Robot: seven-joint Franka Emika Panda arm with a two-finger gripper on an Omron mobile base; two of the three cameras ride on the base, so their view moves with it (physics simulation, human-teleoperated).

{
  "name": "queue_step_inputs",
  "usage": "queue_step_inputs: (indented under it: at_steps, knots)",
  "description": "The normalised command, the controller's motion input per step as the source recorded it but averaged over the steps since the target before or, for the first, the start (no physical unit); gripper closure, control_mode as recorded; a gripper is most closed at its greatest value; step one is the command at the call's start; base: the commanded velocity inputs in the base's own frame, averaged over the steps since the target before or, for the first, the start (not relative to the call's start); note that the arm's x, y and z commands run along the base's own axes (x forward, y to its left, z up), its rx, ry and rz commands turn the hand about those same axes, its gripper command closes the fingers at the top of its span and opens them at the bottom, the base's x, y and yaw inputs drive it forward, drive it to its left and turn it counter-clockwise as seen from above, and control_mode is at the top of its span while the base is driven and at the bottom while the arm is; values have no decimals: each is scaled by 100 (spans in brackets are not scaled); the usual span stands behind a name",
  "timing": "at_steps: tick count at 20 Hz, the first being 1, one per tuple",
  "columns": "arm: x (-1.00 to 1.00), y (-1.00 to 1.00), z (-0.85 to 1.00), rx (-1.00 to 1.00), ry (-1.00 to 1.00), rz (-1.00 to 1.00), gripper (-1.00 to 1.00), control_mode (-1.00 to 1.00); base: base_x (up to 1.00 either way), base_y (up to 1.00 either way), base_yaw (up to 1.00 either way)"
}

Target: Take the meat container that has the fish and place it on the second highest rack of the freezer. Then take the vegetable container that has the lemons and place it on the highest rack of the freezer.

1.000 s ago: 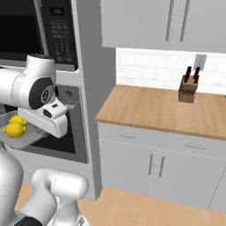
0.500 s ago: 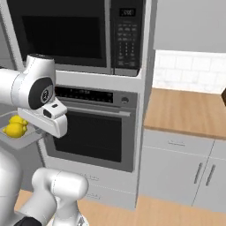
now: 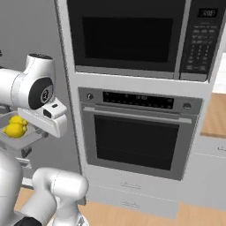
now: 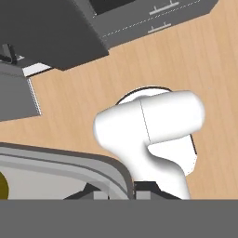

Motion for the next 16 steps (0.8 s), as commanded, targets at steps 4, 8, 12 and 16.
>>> queue_step_inputs:
  at_steps: [4,8,12,16]
  knots:
    - [0,0,0,0,0,0,100,100,1,100,-8]
    - [0,0,0,0,0,0,100,100,6,100,-10]
    - [0,0,0,0,0,0,100,100,24,100,-11]
    - [0,0,0,0,0,0,100,100,34,96,-11]
